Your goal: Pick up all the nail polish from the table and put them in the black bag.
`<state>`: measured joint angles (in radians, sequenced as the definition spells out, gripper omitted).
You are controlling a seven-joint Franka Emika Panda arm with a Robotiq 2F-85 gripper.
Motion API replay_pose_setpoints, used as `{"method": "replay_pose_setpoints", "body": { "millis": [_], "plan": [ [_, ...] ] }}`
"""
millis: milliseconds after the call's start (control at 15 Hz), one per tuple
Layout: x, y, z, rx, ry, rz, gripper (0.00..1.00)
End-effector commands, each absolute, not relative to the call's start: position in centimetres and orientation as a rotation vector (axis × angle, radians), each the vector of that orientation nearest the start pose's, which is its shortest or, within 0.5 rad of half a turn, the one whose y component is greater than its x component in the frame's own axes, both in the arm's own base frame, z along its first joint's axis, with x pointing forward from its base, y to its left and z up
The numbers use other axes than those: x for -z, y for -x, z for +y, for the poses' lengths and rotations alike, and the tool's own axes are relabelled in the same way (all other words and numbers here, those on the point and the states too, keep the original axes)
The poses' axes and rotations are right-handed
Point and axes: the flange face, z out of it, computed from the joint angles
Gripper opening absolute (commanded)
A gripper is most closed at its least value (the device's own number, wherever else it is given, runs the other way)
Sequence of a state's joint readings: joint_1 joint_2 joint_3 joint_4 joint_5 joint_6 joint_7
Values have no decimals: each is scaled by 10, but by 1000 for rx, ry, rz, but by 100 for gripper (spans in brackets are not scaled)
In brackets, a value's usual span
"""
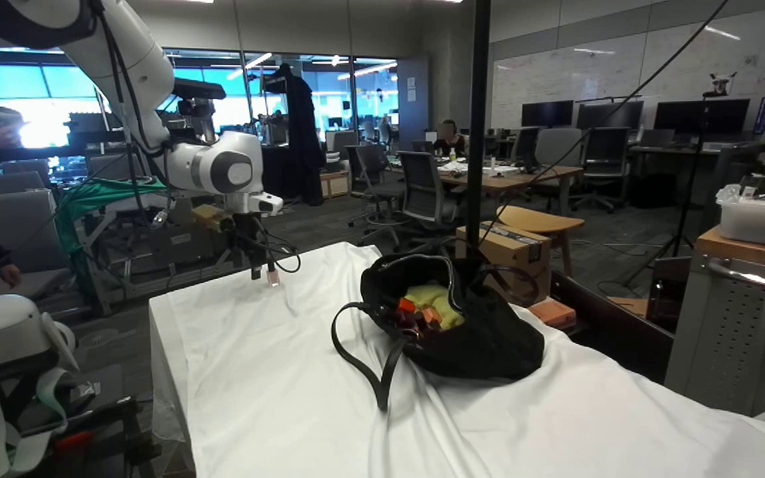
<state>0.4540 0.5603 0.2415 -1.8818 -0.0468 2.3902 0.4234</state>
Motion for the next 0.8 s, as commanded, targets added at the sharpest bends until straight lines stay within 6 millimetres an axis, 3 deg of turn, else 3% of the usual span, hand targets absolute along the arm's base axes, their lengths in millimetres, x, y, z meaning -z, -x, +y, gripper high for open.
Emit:
{"method": "replay_pose_setpoints", "body": {
  "millis": [0, 733],
  "plan": [
    [-216, -503, 415, -101, 2997, -428, 100],
    [-209, -528, 423, -22, 3025, -359, 100]
  ]
}}
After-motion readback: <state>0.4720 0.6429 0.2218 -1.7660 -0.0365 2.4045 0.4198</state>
